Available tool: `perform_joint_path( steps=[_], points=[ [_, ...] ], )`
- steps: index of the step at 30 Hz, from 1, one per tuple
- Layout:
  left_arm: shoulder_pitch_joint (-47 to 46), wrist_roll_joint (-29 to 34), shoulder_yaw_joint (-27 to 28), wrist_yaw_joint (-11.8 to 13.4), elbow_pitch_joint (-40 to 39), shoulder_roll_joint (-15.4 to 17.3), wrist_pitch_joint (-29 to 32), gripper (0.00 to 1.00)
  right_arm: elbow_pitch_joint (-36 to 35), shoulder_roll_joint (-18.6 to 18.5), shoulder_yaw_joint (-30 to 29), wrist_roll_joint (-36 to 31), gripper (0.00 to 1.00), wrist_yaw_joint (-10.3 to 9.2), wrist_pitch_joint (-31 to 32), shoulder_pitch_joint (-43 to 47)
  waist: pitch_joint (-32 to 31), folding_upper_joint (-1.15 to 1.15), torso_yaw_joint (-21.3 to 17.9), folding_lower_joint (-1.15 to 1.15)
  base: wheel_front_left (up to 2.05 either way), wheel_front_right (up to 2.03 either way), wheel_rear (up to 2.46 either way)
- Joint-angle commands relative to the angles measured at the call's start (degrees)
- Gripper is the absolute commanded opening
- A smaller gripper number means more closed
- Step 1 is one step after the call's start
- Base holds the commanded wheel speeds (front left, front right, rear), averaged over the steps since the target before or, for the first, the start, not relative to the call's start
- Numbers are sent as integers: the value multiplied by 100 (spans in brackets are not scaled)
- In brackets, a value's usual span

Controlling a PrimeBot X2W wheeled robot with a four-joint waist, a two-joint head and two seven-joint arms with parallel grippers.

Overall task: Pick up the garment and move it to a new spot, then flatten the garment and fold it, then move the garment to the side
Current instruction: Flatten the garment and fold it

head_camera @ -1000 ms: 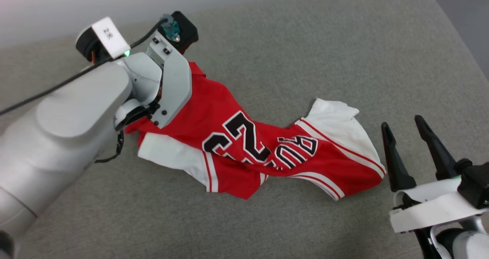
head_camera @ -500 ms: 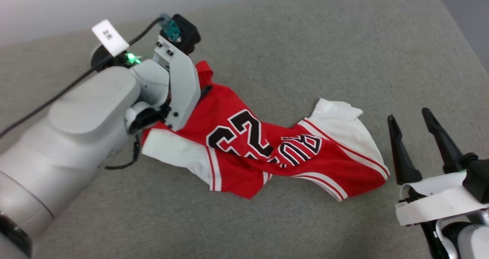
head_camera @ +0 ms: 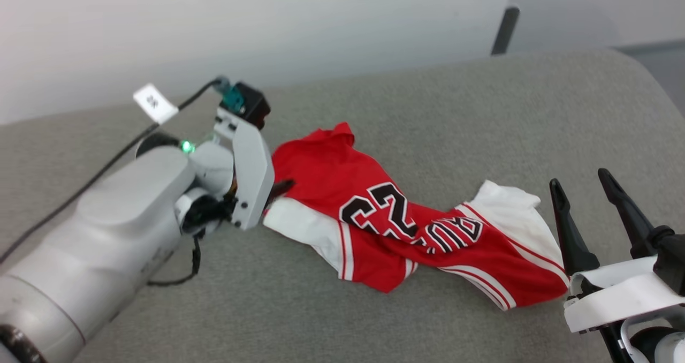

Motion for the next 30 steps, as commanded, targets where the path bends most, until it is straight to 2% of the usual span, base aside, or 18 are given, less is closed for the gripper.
perform_joint_path(
  steps=[1,13,27,28,29,30],
  points=[
    [145,-70,-3,9,40,-3,29,100,-67,-7,-14,1,100,-6,14,79,-269,0,223,0,0,0,0],
    [532,-567,116,14,636,7,283,100,-429,76,-136,-50,100,-6,-19,138,216,0,-186,0,0,0,0],
    [521,-951,245,313,1221,-114,844,100,-346,142,-127,-97,100,-6,-147,-84,611,0,-298,0,0,0,0],
    [537,-974,243,321,1266,-116,886,95,-340,147,-116,-98,100,-6,-154,-100,622,0,-298,0,0,0,0],
    [555,-1001,248,333,1307,-117,918,72,-332,149,-114,-100,100,-6,-161,-115,635,0,-295,0,0,0,0],
    [572,-1029,247,329,1340,-132,962,23,-321,147,-114,-103,100,-6,-168,-128,643,0,-289,0,0,0,0]
  ],
)
